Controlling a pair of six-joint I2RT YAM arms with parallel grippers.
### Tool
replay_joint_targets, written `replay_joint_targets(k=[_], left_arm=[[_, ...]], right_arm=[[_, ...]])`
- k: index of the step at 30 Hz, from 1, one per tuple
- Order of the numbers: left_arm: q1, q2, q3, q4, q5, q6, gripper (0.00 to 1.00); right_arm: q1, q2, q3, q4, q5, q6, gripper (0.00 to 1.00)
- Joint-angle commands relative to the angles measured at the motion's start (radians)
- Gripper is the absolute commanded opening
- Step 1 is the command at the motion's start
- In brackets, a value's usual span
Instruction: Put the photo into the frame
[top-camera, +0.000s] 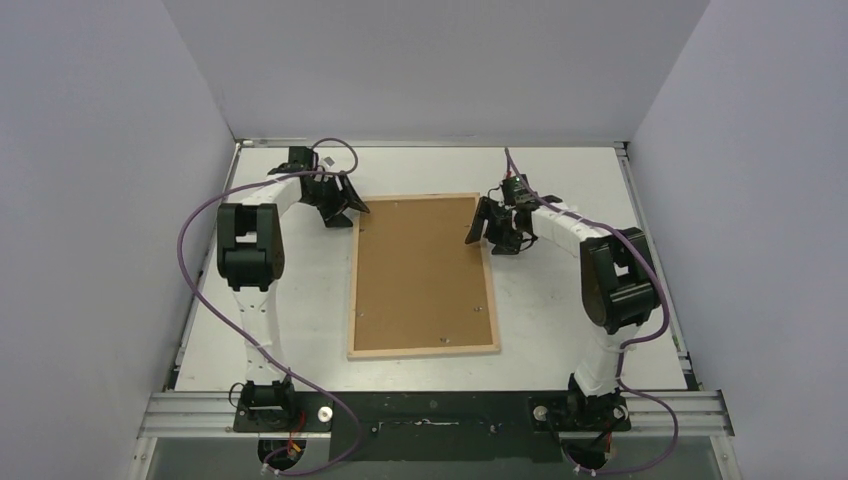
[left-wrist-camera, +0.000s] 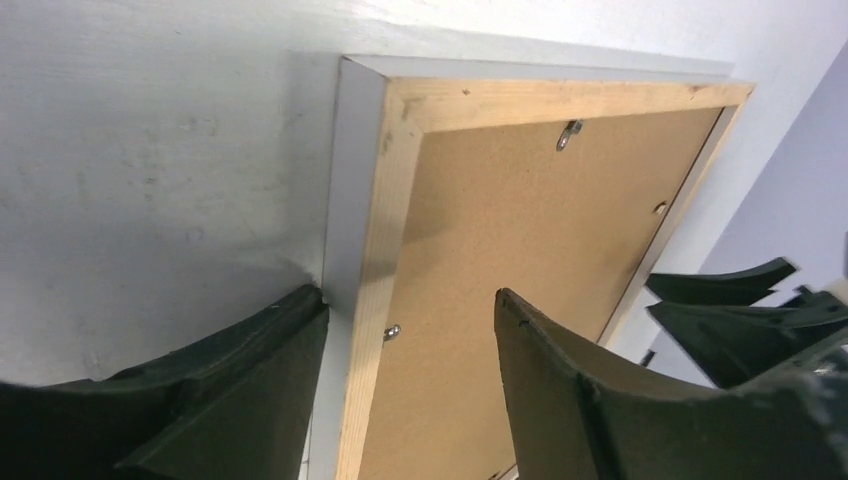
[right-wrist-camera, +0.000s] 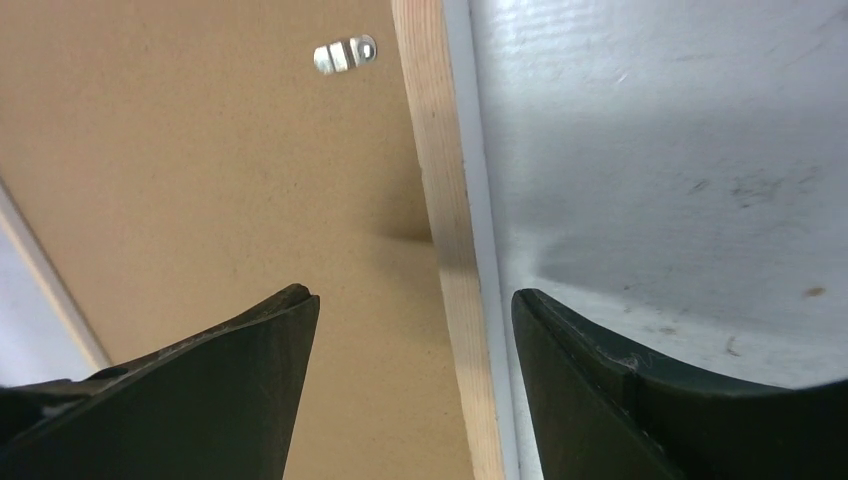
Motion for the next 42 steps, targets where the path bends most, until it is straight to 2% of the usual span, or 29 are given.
replay_joint_targets(k=[1, 4, 7, 13, 18, 26, 31, 36, 42], left_arm=[[-0.024, -0.084, -0.041, -0.043, -0.103, 0.058, 0.66], [-0.032, -0.115, -0.071, -0.019, -0.101, 0.062, 0.70], [-0.043, -0.123, -0.044, -0.103, -0.135, 0.099, 0.70], [-0.059, -0.205, -0.143, -0.115, -0.203, 0.124, 0.69], [-0.072, -0.250, -0.210, -0.130, -0.240, 0.125, 0.67], [-0.089, -0.222, -0.226, -0.133, -0.247, 0.121, 0.60], [-0.093, -0.226, -0.258, -0.102, -0.246, 0.108, 0.59], [-0.093, -0.221, -0.251, -0.112, -0.259, 0.122, 0.56], [-0.093, -0.200, -0.248, -0.134, -0.269, 0.131, 0.49]], right_arm=[[0.014, 0.012, 0.135, -0.034, 0.191, -0.046, 0.72], [0.027, 0.081, 0.230, -0.076, 0.237, -0.079, 0.72], [0.044, 0.148, 0.315, -0.109, 0.290, -0.177, 0.72], [0.045, 0.249, 0.463, -0.158, 0.164, -0.423, 0.71], [0.041, 0.297, 0.531, -0.200, 0.140, -0.480, 0.72], [0.040, 0.339, 0.585, -0.298, 0.070, -0.608, 0.68], [0.042, 0.360, 0.611, -0.351, 0.046, -0.678, 0.69], [0.046, 0.398, 0.646, -0.365, 0.119, -0.644, 0.68], [0.059, 0.414, 0.624, -0.299, 0.213, -0.563, 0.66]])
